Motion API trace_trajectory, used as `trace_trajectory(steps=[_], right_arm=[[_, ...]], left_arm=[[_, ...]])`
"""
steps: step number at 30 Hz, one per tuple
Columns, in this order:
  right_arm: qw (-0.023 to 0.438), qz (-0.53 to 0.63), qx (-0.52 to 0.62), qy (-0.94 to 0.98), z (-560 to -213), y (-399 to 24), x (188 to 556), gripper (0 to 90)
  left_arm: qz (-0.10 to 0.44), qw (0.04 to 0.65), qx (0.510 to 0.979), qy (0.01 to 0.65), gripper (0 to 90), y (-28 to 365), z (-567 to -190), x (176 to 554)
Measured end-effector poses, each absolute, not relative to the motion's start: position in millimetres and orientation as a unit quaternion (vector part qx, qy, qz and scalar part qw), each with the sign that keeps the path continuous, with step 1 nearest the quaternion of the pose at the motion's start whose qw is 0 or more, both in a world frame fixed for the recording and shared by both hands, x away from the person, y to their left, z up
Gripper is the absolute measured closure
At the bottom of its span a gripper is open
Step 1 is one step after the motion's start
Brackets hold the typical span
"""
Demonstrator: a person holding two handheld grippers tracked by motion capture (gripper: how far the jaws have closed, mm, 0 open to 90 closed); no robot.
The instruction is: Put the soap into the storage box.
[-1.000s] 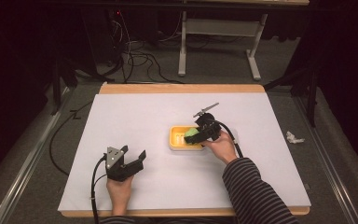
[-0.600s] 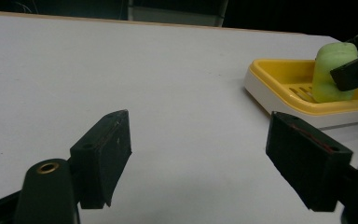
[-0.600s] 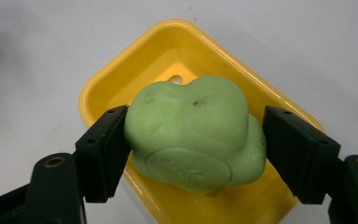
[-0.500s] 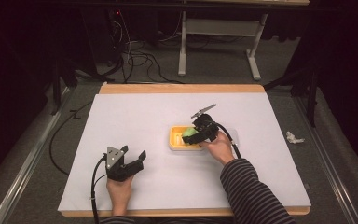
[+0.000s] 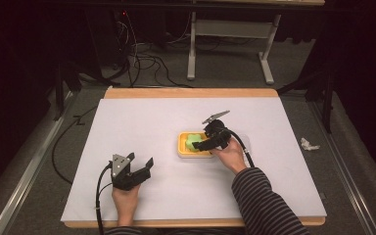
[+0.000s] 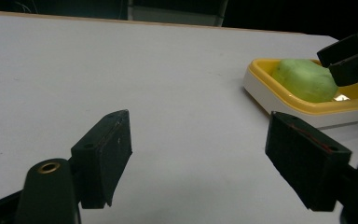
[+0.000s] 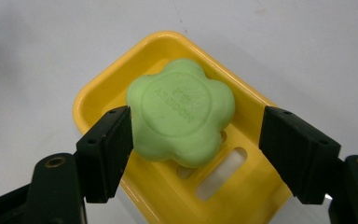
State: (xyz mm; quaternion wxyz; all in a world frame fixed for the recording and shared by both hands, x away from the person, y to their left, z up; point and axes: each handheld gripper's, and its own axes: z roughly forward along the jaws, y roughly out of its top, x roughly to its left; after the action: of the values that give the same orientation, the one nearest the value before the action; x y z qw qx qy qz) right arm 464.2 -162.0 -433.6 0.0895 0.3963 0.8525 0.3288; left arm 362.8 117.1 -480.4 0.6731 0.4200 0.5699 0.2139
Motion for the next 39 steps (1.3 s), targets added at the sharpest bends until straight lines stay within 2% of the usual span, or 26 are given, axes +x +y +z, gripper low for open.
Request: trace_trajectory(steps=[4, 15, 21, 26, 39], right_arm=[[0.099, 0.345, 0.4, 0.843, -430, -168, 459, 29.6], [0.12, 0.37, 0.393, 0.833, -417, -181, 445, 30.7], [0.155, 0.363, 0.374, 0.839, -412, -182, 436, 29.8], [0.154, 0.377, 0.363, 0.838, -408, -183, 431, 29.9], [0.163, 0.411, 0.363, 0.82, -402, -204, 416, 30.4]], left_arm=[[0.215, 0.672, 0.42, 0.57, 23.4, 117, -480, 363], [0.216, 0.67, 0.421, 0.572, 23.6, 116, -481, 363], [0.217, 0.665, 0.427, 0.573, 23.7, 116, -481, 364], [0.224, 0.655, 0.438, 0.574, 23.7, 112, -482, 365], [0.234, 0.655, 0.428, 0.577, 24.2, 114, -482, 364]])
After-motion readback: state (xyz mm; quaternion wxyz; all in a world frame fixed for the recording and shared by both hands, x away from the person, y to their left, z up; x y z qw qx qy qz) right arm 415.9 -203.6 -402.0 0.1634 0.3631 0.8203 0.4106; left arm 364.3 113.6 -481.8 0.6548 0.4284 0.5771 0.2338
